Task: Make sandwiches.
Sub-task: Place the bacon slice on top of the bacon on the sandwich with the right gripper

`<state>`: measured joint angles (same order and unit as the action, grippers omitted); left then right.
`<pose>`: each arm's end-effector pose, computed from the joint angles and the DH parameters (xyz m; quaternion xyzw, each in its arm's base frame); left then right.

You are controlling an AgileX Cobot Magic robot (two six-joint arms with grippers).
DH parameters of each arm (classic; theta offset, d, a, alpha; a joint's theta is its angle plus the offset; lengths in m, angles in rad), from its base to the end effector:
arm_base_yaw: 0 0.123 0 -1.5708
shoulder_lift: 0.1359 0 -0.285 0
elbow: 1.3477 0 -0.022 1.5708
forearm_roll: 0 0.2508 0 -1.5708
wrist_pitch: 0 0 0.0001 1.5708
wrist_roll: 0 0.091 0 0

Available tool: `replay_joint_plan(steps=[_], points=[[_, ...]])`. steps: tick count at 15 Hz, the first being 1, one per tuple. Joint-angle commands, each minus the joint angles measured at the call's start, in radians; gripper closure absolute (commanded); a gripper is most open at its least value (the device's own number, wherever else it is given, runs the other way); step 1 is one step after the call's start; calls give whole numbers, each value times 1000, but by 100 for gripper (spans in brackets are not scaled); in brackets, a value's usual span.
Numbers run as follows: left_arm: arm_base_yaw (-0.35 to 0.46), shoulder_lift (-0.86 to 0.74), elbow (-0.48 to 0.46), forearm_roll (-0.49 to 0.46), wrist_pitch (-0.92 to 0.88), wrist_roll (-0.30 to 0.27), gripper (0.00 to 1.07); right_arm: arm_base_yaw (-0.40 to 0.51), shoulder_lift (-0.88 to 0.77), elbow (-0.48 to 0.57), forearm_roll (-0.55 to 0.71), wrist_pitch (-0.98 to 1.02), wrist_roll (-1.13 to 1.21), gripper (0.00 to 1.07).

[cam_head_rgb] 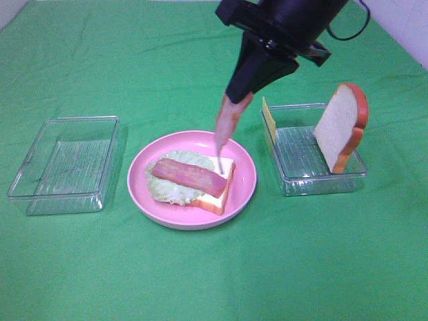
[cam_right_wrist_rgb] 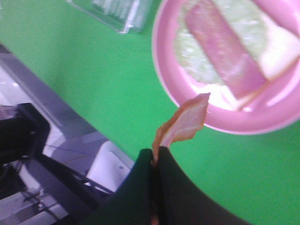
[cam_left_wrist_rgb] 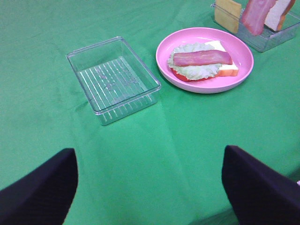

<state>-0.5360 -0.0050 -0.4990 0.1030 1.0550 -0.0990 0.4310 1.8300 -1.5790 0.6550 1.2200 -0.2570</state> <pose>-0.0006 0.0098 0.2778 0.1823 0.8298 -0.1150 0.5148 0.3239 0.2063 0.2949 -0.2409 0.9151 0.3176 0.0610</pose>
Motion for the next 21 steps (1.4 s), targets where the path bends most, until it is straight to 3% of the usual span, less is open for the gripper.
replay_joint_plan(steps=[1,6,10,17,18,19,21], points=[[-2,-20,1,3,-10,2,26,26,38,-2,134,1,-102,107],[-2,-20,1,3,-10,2,26,172,164,-2,248,-302,-198,107],[-2,-20,1,3,-10,2,26,181,234,-2,213,-394,-189,107],[-2,-20,1,3,-10,2,26,181,260,-2,-291,-452,165,107],[-2,-20,1,3,-10,2,26,181,260,-2,-359,-461,213,104],[-2,-20,1,3,-10,2,26,181,260,-2,-383,-467,231,94],[-2,-20,1,3,-10,2,26,181,260,-2,-418,-475,239,65]])
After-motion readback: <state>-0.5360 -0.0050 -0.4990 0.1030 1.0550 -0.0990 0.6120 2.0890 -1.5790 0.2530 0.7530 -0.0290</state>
